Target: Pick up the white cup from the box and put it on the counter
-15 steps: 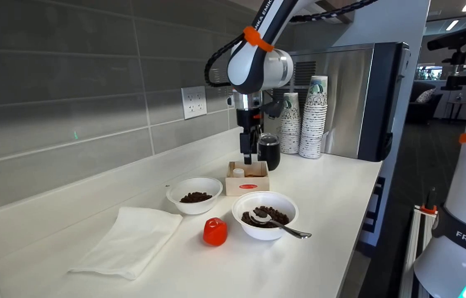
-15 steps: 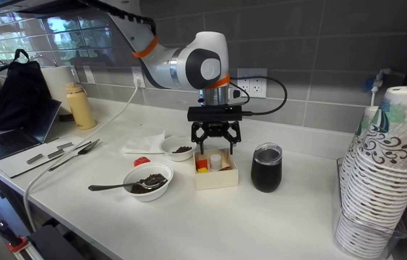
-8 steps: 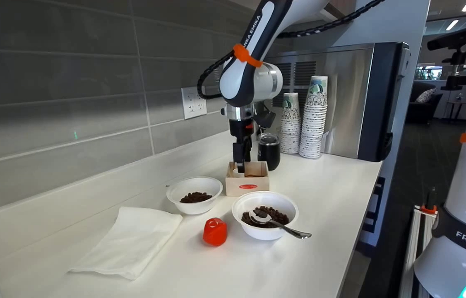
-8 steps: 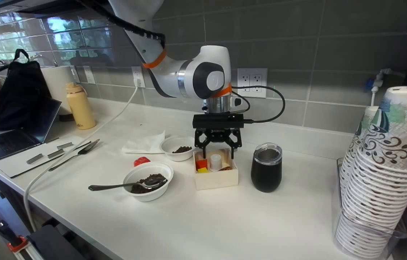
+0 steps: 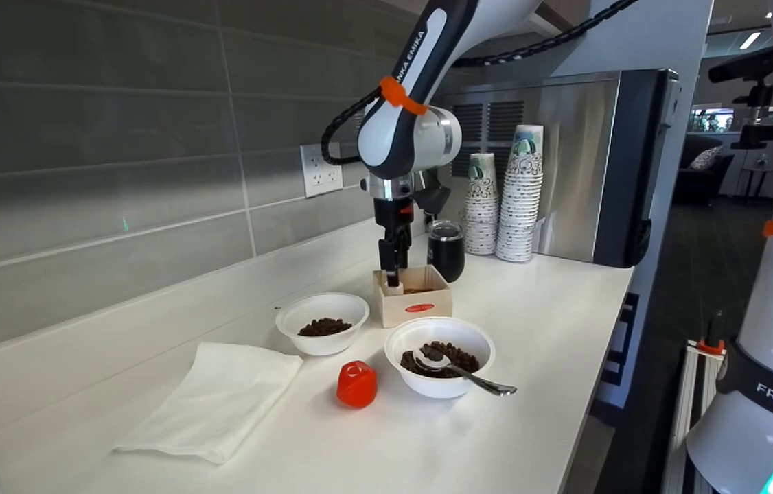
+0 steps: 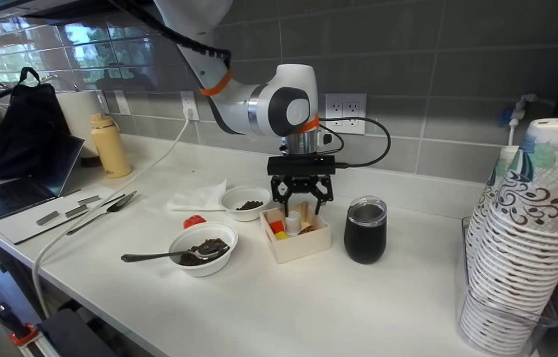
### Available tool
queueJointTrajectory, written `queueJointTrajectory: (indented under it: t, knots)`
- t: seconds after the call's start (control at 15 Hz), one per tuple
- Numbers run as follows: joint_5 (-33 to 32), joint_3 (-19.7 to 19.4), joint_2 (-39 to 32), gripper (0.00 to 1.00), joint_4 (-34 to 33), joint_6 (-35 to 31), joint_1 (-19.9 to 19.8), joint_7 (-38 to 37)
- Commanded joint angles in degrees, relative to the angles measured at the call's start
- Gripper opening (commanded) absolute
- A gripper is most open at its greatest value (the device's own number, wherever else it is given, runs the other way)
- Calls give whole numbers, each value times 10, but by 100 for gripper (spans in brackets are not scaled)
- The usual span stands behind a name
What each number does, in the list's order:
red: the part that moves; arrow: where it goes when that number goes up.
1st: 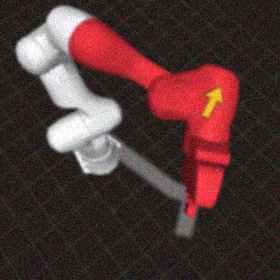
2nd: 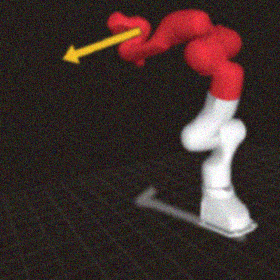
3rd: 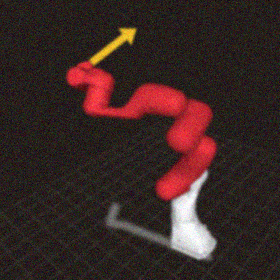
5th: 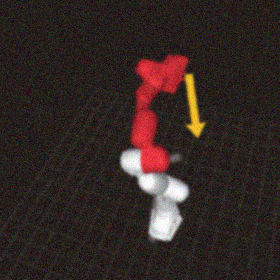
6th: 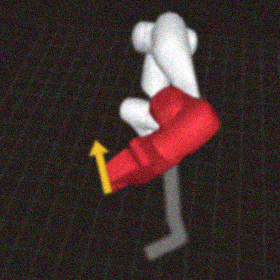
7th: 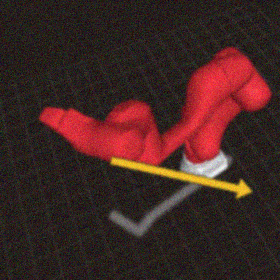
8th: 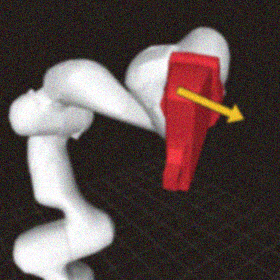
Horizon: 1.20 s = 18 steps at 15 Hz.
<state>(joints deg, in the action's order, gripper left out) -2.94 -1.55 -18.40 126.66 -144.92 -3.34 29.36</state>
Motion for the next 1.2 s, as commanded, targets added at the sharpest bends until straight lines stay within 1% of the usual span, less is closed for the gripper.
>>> queueJointTrajectory:
  t: [0.0,0.07,0.4,0.8,0.87,0.93,1.0,1.07,1.13]
  knots:
    - [-11,12,-2,96,1,-15,-8,-20]
    - [-12,12,4,100,6,-17,-6,-27]
    - [-39,4,45,100,51,-51,12,-100]
    - [-81,-4,49,100,81,-63,26,-185]
    - [-86,-5,47,86,84,-65,27,-196]
    - [-92,-7,47,74,86,-68,28,-205]
    - [-101,-11,45,68,87,-74,30,-217]
    - [-108,-13,43,64,87,-77,32,-225]
    - [-116,-17,41,66,85,-80,34,-235]
